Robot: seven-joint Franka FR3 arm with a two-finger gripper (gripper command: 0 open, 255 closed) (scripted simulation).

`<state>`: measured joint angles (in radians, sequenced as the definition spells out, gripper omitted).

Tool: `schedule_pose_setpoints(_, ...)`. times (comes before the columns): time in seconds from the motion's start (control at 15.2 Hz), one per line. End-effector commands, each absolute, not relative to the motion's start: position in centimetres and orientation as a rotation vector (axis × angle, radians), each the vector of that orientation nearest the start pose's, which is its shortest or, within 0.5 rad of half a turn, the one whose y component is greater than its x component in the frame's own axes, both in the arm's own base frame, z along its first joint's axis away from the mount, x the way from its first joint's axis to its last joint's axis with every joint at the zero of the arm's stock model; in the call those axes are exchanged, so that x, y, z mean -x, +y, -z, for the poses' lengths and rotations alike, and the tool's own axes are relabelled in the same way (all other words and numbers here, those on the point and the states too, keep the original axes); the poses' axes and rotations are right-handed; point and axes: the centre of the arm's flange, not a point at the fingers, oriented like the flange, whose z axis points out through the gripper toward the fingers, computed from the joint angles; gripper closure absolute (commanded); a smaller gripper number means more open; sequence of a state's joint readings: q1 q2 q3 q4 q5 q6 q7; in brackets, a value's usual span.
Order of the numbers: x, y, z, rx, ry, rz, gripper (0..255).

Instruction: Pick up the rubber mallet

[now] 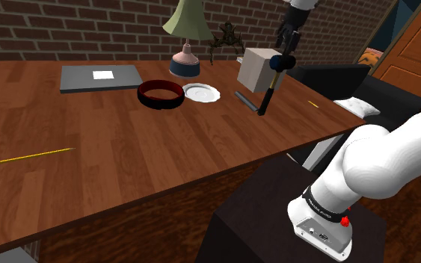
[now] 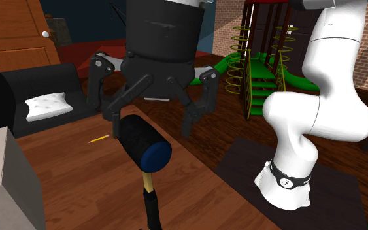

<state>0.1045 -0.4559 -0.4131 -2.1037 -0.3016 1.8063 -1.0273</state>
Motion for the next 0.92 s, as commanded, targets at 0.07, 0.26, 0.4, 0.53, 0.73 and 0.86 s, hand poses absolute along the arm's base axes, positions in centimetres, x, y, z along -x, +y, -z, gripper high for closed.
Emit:
schedule_pose_setpoints(0.07,-40.6,-18.9,-57.8,3.049,-1.305,0.047,0)
schedule_pose_setpoints(0.26,-40.6,-18.9,-56.2,3.049,-1.305,0.047,0)
schedule_pose_setpoints(0.4,-40.6,-18.9,-55.9,3.049,-1.305,0.047,0)
schedule_pose_setpoints(0.53,-40.7,-18.9,-55.9,3.049,-1.305,0.047,255)
schedule_pose_setpoints(0.73,-40.7,-18.9,-55.9,3.049,-1.305,0.047,255)
schedule_pose_setpoints(0.86,-40.6,-19.0,-56.0,3.049,-1.305,0.047,255)
